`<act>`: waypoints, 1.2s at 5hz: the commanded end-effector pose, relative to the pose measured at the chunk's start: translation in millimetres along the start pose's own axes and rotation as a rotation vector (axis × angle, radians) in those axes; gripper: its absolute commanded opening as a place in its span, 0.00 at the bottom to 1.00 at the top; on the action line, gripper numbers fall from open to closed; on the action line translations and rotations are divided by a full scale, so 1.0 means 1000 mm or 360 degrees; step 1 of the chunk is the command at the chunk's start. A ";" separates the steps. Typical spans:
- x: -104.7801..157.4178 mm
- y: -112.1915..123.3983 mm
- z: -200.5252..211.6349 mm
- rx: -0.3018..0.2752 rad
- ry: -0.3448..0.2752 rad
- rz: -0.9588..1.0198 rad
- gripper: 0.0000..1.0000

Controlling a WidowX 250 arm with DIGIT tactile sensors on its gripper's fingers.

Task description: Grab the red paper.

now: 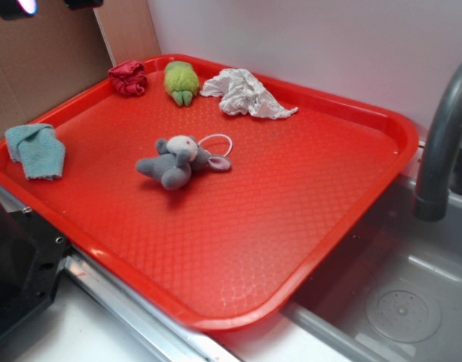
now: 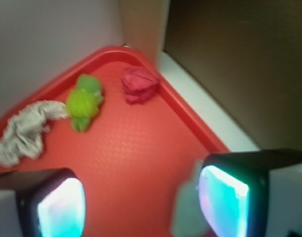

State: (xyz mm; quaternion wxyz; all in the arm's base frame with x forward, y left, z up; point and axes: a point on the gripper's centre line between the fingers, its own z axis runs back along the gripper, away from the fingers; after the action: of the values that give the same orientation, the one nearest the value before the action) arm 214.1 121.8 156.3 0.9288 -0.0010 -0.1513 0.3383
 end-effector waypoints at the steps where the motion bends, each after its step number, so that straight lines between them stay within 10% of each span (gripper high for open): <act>1: 0.011 0.006 0.013 -0.0017 -0.0087 -0.0005 1.00; 3: 0.011 0.006 0.013 -0.0017 -0.0087 -0.0005 1.00; 6: 0.014 0.011 -0.086 0.0235 -0.0025 -0.0060 1.00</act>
State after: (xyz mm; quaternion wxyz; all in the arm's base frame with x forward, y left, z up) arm 238.4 139.7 63.0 0.9335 0.0694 -0.1071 0.3352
